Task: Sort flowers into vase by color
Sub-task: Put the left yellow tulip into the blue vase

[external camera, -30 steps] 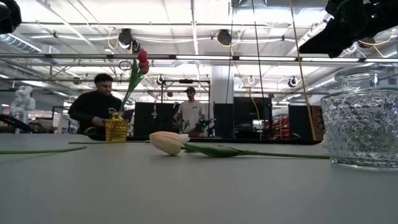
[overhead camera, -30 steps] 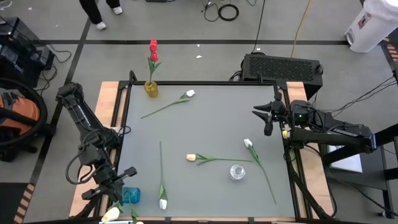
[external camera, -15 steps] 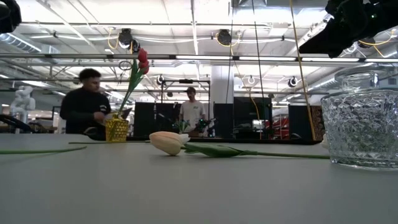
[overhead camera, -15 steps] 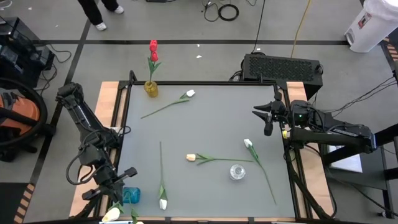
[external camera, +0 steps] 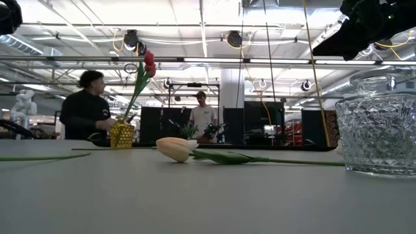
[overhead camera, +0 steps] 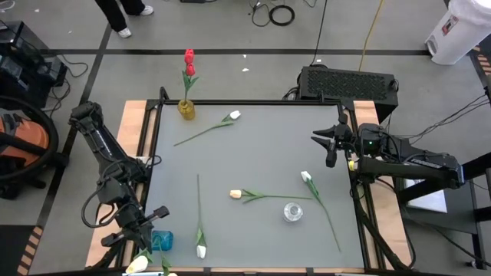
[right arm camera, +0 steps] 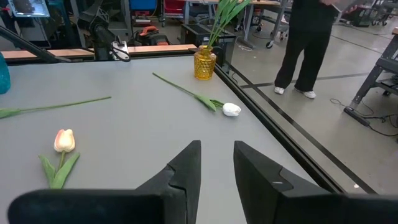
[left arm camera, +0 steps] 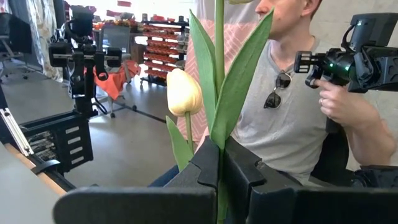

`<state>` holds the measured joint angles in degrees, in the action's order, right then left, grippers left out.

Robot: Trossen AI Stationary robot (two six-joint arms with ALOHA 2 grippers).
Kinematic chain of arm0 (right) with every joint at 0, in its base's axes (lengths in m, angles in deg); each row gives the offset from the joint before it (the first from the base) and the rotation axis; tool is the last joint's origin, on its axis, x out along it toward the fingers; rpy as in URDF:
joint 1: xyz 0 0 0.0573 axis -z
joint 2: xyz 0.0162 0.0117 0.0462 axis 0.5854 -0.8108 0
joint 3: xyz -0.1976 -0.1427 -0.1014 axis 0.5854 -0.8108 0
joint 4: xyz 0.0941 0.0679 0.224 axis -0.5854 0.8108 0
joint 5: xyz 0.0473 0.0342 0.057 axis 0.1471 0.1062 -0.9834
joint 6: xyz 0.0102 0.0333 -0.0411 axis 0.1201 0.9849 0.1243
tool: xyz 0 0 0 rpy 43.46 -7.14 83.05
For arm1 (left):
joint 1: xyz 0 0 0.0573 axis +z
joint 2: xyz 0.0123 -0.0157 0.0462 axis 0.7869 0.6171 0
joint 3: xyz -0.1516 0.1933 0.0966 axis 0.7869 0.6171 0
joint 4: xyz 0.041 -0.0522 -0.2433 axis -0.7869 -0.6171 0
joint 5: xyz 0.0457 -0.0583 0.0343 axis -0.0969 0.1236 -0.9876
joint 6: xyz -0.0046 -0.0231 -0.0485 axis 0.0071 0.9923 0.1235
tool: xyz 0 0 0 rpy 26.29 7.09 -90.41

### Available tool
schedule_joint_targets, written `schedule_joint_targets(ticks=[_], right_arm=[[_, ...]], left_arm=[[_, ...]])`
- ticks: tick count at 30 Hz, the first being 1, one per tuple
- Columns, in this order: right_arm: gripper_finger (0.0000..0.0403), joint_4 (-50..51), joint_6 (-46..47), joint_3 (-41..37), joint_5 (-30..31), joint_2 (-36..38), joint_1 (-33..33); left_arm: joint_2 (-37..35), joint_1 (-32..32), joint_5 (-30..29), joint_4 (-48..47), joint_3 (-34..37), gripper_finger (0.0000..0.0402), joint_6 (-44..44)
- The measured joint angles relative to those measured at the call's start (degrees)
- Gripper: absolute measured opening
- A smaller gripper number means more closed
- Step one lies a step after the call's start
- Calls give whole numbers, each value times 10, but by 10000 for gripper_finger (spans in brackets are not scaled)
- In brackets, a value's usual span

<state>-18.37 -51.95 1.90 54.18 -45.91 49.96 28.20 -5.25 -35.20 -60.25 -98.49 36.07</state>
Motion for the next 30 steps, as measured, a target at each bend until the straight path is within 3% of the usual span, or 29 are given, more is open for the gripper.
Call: schedule_joint_targets(ticks=[12, 30], right_arm=[[86, 0, 0, 0, 0, 0, 0], [86, 0, 0, 0, 0, 0, 0]], left_arm=[[0, 0, 0, 0, 0, 33, 16], [0, 0, -22, -2, 0, 38, 15]])
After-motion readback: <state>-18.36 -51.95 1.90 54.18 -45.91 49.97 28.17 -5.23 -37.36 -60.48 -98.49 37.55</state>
